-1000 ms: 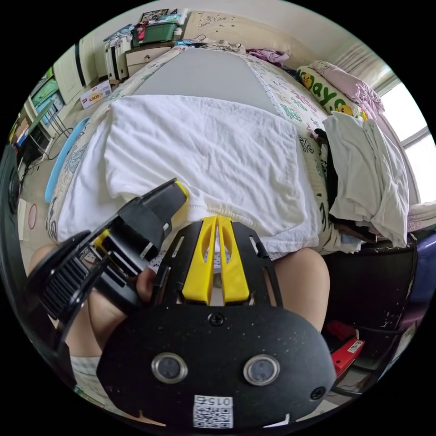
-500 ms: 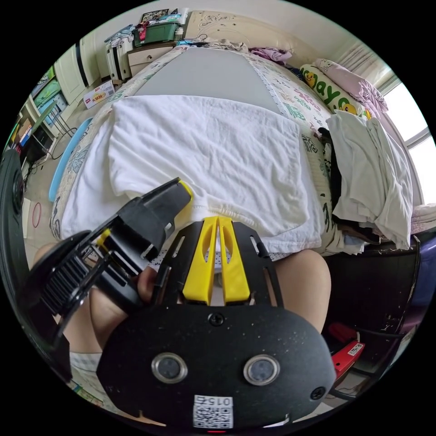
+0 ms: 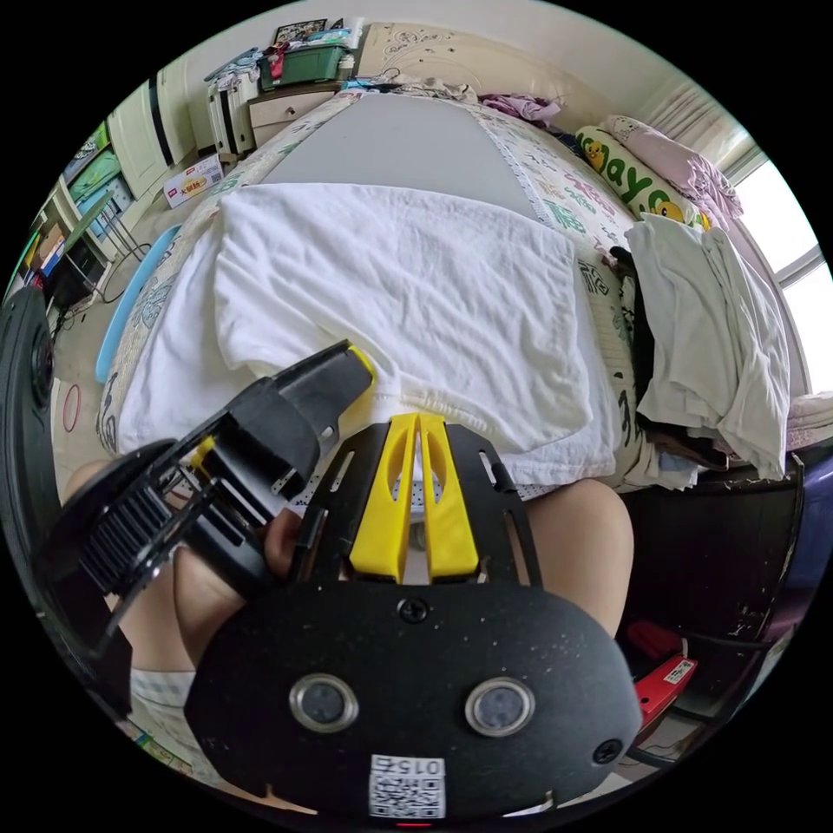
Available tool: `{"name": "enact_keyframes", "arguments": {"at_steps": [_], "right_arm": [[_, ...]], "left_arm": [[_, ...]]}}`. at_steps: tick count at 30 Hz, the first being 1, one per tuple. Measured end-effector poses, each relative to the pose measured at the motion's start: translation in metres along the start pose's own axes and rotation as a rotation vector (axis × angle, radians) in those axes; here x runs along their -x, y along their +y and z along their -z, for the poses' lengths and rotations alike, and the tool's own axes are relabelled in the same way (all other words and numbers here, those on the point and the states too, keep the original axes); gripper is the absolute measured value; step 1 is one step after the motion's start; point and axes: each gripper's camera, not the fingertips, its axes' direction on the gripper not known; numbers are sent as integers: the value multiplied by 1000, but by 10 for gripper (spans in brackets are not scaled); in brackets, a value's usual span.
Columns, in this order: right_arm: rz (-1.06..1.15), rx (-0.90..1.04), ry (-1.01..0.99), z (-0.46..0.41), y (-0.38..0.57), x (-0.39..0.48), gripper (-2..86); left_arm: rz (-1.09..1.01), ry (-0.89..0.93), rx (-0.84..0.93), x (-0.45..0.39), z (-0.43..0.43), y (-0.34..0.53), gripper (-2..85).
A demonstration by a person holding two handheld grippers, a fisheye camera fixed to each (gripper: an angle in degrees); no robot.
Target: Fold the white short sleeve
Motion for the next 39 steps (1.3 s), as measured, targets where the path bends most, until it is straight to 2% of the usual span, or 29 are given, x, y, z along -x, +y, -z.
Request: {"name": "enact_keyframes", "arguments": {"at_steps": [15,22,28,33,36,39], "right_arm": [[16,-38,-22,5,14,-31,-3],[-41,-99,-119,9,28,-62,-4],[-5,-75,-48,14,27,-67,-4],[-38,-122,-85,19,39,-84,-5],[48,-57,-19,23,31,-85,-5],[54,-103,-150,38,35,-107,12]], "left_arm": [[6,1,-21,15,-29,22,-7],[-52,-64,-39,11,-45,37,-7],[-60,-51,-33,26,-58,39,-7],[-116,-68,-17,33,-71,45,-8],[-185,-68,-24,30,-75,45,-8],[-224,-77,-34,38,-64,43,-8]]}}
